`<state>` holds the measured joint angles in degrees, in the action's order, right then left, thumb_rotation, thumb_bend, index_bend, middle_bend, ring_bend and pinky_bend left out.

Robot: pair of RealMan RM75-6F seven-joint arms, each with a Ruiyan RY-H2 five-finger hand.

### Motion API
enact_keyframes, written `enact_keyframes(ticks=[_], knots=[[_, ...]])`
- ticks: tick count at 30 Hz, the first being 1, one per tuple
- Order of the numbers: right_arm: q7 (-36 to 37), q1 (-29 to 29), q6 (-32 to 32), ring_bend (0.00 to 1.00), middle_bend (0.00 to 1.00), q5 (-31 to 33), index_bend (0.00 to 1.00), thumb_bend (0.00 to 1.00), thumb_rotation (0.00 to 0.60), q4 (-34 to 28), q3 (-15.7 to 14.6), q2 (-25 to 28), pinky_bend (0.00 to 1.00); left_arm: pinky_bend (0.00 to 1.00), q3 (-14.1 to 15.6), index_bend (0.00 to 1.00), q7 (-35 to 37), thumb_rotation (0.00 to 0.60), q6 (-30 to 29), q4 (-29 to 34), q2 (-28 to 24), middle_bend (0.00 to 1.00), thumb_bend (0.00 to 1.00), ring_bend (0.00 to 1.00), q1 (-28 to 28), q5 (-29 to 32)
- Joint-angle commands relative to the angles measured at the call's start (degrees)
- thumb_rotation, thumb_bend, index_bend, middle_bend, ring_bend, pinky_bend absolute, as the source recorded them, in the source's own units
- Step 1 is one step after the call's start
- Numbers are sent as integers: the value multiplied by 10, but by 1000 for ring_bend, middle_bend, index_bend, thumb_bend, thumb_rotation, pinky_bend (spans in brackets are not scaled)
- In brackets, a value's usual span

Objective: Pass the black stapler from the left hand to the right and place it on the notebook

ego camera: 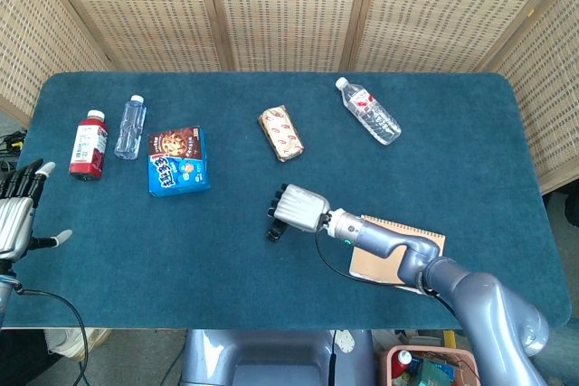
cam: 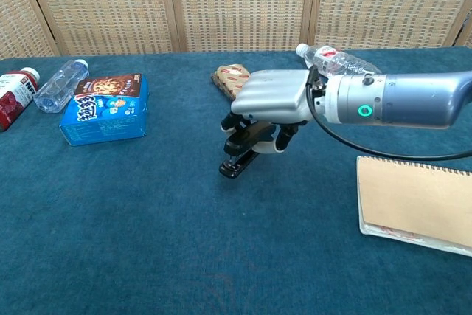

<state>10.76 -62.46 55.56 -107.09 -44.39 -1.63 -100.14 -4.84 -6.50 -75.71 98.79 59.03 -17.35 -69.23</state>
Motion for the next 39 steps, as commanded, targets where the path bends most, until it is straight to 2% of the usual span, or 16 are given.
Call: enact_keyframes(ticks=[1,8,10,15,20,23,34,39], knots=[[-52,20,-4,417,538,35,558,544,600,-86,11,61,445,0,0,0,1,600,4,2,0,0,68,0,0,-5],[-262,102,-59,432,553,176,567,543,600,-327,34,196,485,0,3,0,10,600,14,7,-2,0,68,0,1,-22],[-353,136,-52,436,558,237,568,544,600,-403,36,229,494,0,5,0,15,600,15,8,-4,0,68,0,3,-28],[-498,198,-6,446,570,347,570,546,600,-515,17,269,522,0,7,0,19,600,18,13,-6,0,68,0,5,-42],[-577,235,34,455,573,411,570,546,600,-573,-7,283,548,0,9,0,15,600,16,18,-6,0,68,0,7,-50],[-603,251,52,463,574,428,570,547,600,-590,-21,284,556,0,9,0,11,600,15,21,-4,0,68,0,9,-54],[-608,267,61,468,575,446,570,553,600,-566,-27,261,560,0,8,0,-7,600,24,19,4,0,68,0,9,-48],[-594,276,63,468,575,432,570,553,600,-541,-31,243,560,0,6,0,-10,600,30,18,6,0,68,0,7,-44]])
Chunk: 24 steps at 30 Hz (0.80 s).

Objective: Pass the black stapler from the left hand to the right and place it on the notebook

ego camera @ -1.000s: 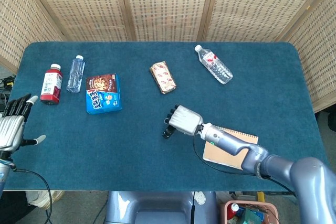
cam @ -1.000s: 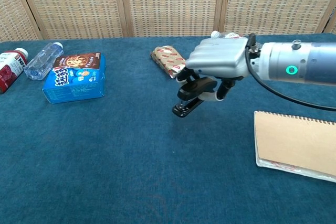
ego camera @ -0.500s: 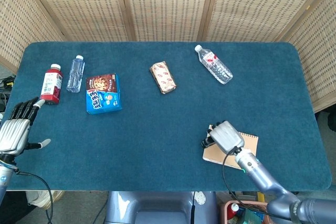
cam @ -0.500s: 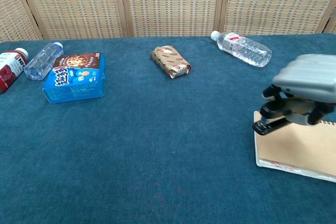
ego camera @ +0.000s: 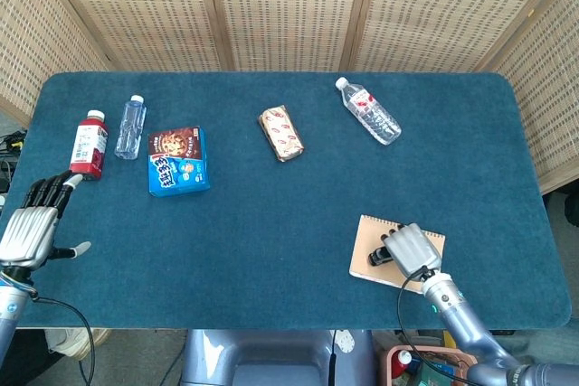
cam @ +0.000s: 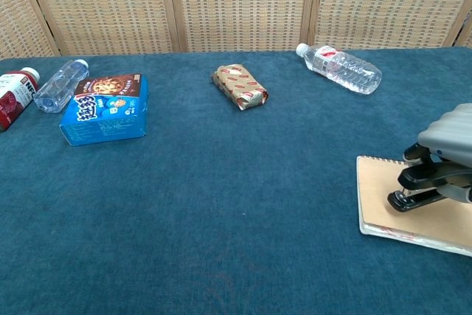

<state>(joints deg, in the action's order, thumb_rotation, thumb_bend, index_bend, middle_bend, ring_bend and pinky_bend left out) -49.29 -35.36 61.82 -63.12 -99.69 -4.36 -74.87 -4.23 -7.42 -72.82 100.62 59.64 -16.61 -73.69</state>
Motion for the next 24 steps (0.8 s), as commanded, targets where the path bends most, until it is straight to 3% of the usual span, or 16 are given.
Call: enact_keyframes(ticks=[1,2,3,4,5,7,16,24], knots=[[9,6,0,468,575,-11,570,553,600,17,-4,-14,560,0,0,0,-1,600,1,0,0,0,67,0,0,1],[11,7,0,457,548,-13,540,525,600,20,-5,-15,536,0,-1,0,-1,600,1,0,0,0,68,0,0,1],[14,8,-2,395,468,-15,442,431,600,23,-6,-18,461,0,-1,0,-1,600,2,0,0,0,68,0,0,1],[17,9,-4,305,359,-16,329,325,600,25,-8,-18,367,0,-1,0,-1,600,2,0,0,0,68,0,0,1],[23,11,-8,164,188,-15,159,159,600,27,-9,-19,201,0,-1,0,-1,600,3,0,0,0,68,0,0,1],[32,15,-11,3,7,-14,1,5,600,30,-12,-19,20,0,-1,0,0,600,3,1,0,0,68,0,1,1],[55,48,62,0,0,-93,0,0,600,24,-11,-12,0,0,-3,0,4,600,1,4,-2,0,68,0,3,-2],[82,79,126,0,0,-154,0,0,600,-24,-8,49,0,0,0,0,6,600,-5,9,-4,0,68,0,8,-14]])
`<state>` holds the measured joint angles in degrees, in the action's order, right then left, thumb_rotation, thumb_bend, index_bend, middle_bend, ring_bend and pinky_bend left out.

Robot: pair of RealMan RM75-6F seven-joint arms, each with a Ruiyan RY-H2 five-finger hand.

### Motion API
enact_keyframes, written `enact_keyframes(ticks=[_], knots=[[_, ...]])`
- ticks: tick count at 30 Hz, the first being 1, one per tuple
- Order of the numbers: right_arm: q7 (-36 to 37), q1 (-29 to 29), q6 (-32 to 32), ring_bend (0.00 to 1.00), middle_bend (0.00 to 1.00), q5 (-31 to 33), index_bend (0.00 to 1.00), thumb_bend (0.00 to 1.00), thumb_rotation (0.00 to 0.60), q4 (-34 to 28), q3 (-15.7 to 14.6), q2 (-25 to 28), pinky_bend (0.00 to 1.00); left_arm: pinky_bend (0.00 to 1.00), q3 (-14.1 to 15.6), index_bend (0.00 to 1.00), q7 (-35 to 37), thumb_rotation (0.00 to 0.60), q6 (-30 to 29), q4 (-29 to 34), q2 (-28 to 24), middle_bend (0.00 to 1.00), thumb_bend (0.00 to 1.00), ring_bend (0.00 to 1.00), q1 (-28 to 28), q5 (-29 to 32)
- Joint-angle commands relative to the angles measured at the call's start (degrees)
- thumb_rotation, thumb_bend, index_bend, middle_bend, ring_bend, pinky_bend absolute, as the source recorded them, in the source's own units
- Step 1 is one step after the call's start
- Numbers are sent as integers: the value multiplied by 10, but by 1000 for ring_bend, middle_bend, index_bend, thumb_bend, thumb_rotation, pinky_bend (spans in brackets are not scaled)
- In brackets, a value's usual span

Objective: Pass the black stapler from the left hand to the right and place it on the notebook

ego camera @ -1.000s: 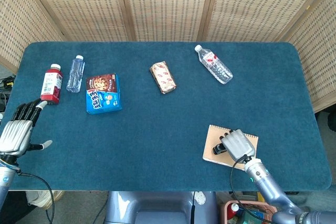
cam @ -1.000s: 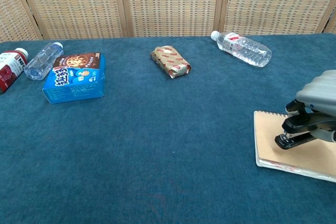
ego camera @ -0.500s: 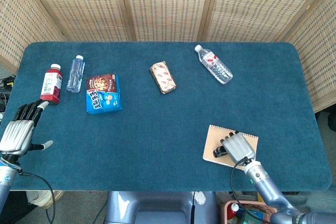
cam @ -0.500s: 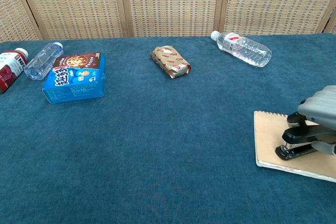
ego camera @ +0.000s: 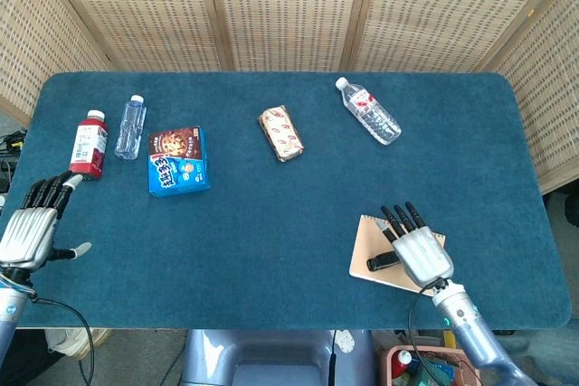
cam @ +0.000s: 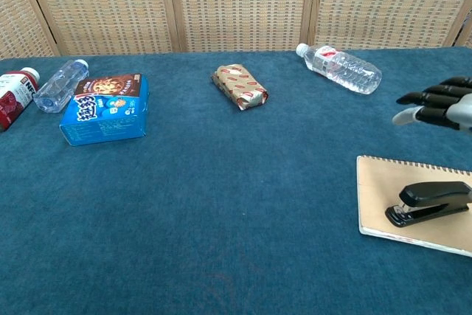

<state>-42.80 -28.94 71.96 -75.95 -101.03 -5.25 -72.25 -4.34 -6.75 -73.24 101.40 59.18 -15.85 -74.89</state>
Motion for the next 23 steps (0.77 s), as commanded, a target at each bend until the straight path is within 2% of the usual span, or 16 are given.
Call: enact_keyframes(ticks=[1,5,8,12,14,23], knots=[[25,21,35,0,0,-35,0,0,600,-8,1,29,0,0,2,0,-2,600,-2,1,0,0,68,0,2,-4],[92,53,81,0,0,-66,0,0,600,19,0,55,0,0,6,0,-7,600,-9,1,4,0,68,0,7,-12],[181,90,128,0,0,-67,0,0,600,55,9,62,0,0,12,0,-11,600,-23,0,8,0,68,0,15,-22],[331,144,189,0,0,-24,0,0,600,104,46,41,0,0,19,0,-20,600,-45,-6,18,0,68,0,29,-38],[380,169,207,0,0,-7,0,0,600,129,57,30,0,0,24,0,-30,600,-62,-18,28,0,68,0,38,-47],[417,213,228,0,0,-15,0,0,600,161,59,26,0,0,32,0,-45,600,-82,-47,54,0,68,0,53,-65]])
